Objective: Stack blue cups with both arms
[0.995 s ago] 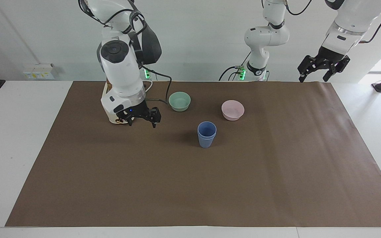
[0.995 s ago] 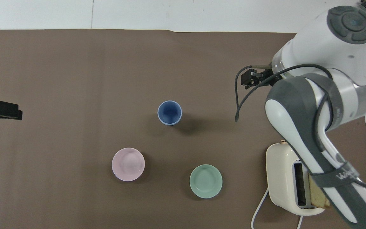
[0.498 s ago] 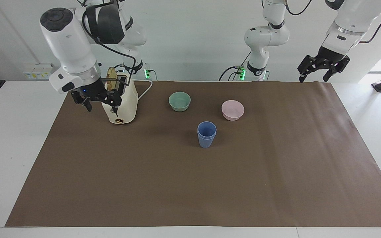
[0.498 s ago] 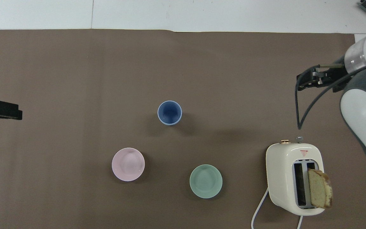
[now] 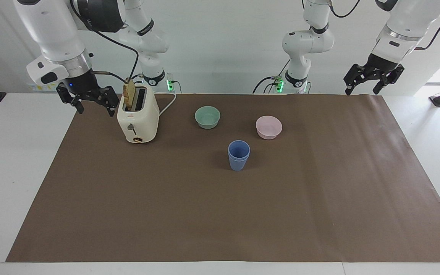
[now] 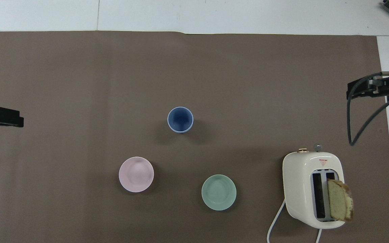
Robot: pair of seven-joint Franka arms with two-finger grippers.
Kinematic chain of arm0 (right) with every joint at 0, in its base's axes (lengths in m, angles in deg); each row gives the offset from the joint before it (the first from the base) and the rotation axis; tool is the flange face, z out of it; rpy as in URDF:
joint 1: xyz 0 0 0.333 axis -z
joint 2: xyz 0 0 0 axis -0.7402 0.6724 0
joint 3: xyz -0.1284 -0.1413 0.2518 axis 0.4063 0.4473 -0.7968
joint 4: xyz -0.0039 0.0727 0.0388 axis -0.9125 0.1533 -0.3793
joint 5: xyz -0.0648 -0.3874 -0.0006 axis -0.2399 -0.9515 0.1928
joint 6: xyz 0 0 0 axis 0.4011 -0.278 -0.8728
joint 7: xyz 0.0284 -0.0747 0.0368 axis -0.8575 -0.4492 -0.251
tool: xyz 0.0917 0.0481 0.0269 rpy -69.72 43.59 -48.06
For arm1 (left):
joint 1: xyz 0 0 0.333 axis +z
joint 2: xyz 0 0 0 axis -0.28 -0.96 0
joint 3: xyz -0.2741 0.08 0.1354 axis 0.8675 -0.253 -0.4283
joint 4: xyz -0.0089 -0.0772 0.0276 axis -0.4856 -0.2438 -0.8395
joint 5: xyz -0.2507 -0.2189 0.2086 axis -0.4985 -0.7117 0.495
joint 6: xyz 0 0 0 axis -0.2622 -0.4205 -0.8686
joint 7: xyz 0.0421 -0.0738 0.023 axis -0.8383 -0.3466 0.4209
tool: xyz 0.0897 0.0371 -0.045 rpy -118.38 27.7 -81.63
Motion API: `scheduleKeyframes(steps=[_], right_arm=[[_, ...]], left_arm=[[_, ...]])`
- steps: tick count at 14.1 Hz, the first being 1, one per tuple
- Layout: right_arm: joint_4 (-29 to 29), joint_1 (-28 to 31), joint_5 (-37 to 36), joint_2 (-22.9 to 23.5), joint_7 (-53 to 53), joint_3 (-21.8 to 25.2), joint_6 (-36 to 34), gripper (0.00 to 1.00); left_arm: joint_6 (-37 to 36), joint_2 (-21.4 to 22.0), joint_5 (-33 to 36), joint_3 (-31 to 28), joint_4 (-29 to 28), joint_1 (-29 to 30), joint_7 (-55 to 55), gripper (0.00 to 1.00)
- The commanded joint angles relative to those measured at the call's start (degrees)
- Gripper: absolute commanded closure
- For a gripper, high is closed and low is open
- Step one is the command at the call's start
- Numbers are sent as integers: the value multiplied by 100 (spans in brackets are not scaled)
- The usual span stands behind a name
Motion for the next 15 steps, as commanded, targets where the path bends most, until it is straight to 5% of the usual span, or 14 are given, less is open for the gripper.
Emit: scheduleKeyframes(steps=[1,15], right_arm=[[35,79,134,-165,163,3,-172,0],[105,53,477,-270,330,329,-75,0]], left_arm=[[-84,35,-62,-55,26,-42,-14,0],[-84,35,-62,-46,26,-42,-14,0]])
